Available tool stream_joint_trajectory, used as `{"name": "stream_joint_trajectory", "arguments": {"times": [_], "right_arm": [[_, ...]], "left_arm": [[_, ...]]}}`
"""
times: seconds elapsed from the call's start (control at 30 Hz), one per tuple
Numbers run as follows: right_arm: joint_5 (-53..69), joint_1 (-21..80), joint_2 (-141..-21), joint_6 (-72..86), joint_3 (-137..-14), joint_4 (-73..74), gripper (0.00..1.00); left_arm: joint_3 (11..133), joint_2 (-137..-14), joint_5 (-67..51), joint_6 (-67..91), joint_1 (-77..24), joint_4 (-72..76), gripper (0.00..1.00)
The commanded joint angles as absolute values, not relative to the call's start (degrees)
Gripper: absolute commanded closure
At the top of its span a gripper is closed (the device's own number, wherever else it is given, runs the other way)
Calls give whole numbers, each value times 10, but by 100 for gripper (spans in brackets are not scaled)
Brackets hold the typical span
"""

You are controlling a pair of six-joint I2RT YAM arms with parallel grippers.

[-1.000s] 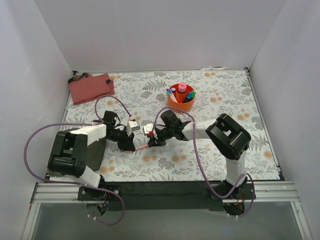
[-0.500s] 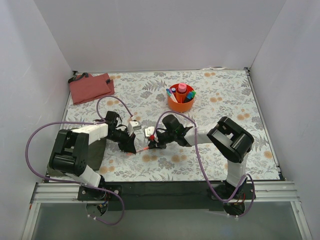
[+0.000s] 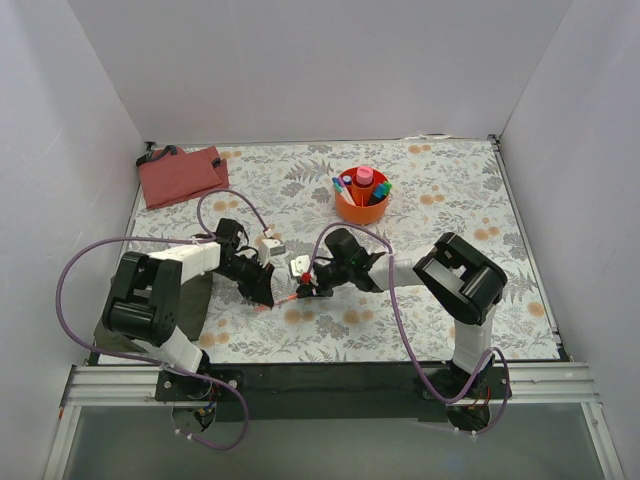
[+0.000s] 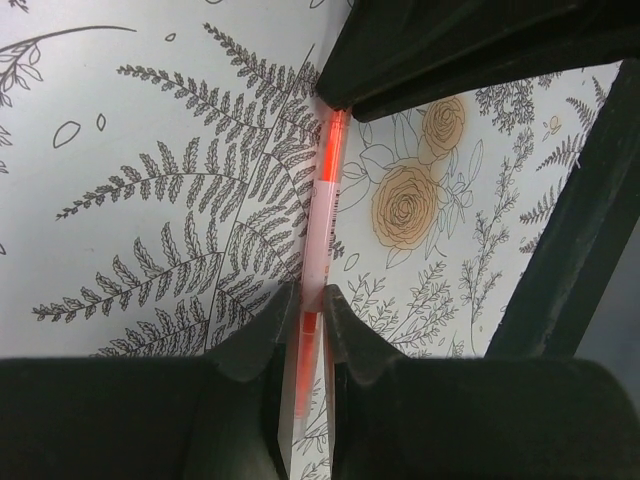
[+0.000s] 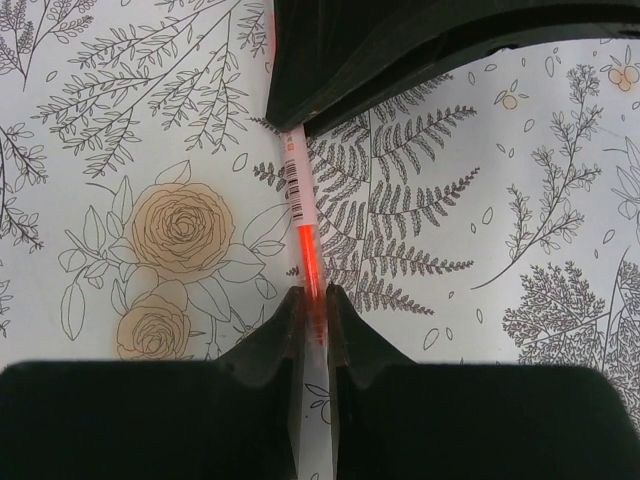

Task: Sort the stationery into containers
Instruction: Close the pen cap on the pen.

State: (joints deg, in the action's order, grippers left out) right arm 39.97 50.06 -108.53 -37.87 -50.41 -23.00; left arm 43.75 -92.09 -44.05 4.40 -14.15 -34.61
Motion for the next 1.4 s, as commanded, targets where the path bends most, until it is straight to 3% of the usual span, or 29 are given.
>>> {"name": "stream_joint_trajectory", "arguments": {"times": [0.0,0.3,0.47,0.5,0.57,0.67,0.87,0.9,0.93,1.0,1.03,1.13,1.2,1.27,1.37], "right_arm": [[453,544,-1146,-390,-500,-134,99],[433,544,-1156,-397,-522,-118,99],[423,538,-1138,-414,-508,-73,99],[418,537,-1135,-420,-505,-62,99],[409,529,-1122,-429,-502,-28,99],[384,523,-1110,-453,-503,28,99],[358,516,-1114,-449,-512,65,99],[351,516,-1116,-443,-517,65,96],[345,515,-1120,-433,-523,65,84],[334,516,-1128,-430,-527,64,74],[330,516,-1129,-428,-530,63,56],[321,516,-1122,-428,-523,62,31],[316,516,-1109,-431,-510,62,25],[309,516,-1099,-432,-498,62,25],[314,514,-1084,-428,-490,59,26]], "left_arm": [[433,-990,-354,43,-178,-198,100],[454,-1012,-331,57,-184,-194,100],[426,-945,-342,34,-185,-226,100],[423,-927,-344,30,-184,-245,98],[416,-884,-341,20,-185,-266,81],[413,-832,-335,15,-185,-328,67],[395,-752,-325,40,-184,-312,56],[395,-753,-326,45,-185,-312,55],[396,-757,-326,47,-185,-312,55],[399,-766,-336,50,-185,-317,55],[402,-775,-340,45,-185,-321,55],[396,-783,-356,34,-188,-317,53],[392,-790,-350,33,-199,-302,52],[392,-802,-350,33,-202,-289,24],[396,-817,-358,33,-209,-283,24]]}}
